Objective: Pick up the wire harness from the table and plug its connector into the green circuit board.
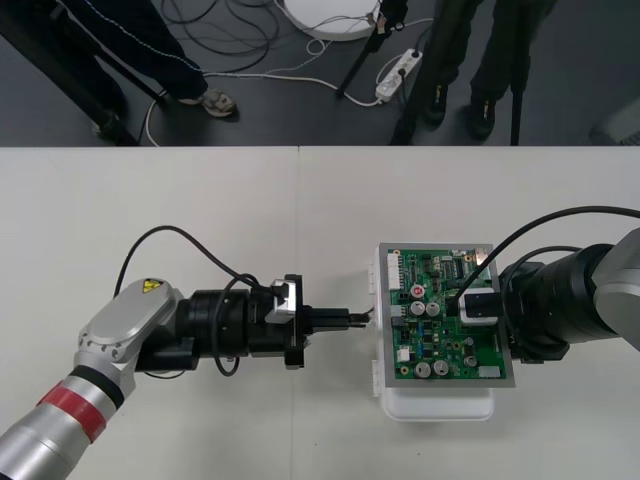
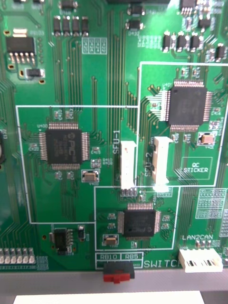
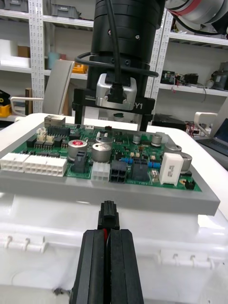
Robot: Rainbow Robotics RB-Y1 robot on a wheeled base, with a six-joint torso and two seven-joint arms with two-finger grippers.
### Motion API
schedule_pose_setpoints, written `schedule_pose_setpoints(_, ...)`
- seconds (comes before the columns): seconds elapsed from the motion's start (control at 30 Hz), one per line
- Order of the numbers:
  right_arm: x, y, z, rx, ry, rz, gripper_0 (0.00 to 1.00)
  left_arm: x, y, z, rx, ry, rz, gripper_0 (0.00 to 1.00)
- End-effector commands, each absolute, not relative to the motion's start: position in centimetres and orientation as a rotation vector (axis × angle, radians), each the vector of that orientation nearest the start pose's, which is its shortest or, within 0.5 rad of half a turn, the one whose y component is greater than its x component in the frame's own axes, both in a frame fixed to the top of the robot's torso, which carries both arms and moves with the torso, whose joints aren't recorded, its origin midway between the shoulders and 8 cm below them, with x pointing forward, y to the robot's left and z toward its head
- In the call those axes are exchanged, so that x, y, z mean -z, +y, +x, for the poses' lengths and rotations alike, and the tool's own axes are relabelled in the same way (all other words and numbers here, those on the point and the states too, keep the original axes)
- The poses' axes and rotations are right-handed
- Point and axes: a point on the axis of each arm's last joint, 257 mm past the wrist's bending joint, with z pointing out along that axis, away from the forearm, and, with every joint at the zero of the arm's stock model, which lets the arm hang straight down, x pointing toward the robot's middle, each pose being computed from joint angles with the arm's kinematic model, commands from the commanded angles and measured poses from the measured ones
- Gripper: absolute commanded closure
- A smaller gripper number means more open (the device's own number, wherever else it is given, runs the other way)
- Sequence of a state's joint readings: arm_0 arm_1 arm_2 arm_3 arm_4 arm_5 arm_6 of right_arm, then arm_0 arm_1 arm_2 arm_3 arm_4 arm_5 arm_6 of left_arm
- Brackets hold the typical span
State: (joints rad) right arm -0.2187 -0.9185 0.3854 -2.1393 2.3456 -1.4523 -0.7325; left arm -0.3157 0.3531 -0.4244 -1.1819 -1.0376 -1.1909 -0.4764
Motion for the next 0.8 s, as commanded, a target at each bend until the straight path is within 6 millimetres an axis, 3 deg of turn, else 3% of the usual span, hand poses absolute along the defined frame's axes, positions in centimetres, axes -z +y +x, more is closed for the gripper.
schedule_pose_setpoints(0.03,27.8,-21.5,36.8,0.203,1.863,-2.022,0.00,23.7,-1.3,35.1,0.975,0.987,1.356,1.00)
schedule_pose_setpoints(0.3,25.7,-23.2,38.2,0.233,1.874,-1.966,0.00,22.6,1.3,34.9,0.931,0.972,1.378,1.00)
schedule_pose_setpoints(0.5,24.5,-24.6,37.9,0.197,1.896,-1.940,0.00,21.4,2.0,34.3,0.959,0.944,1.367,1.00)
schedule_pose_setpoints(0.8,22.5,-28.1,38.1,0.236,1.946,-1.911,0.00,21.0,0.5,33.7,1.010,0.943,1.334,1.00)
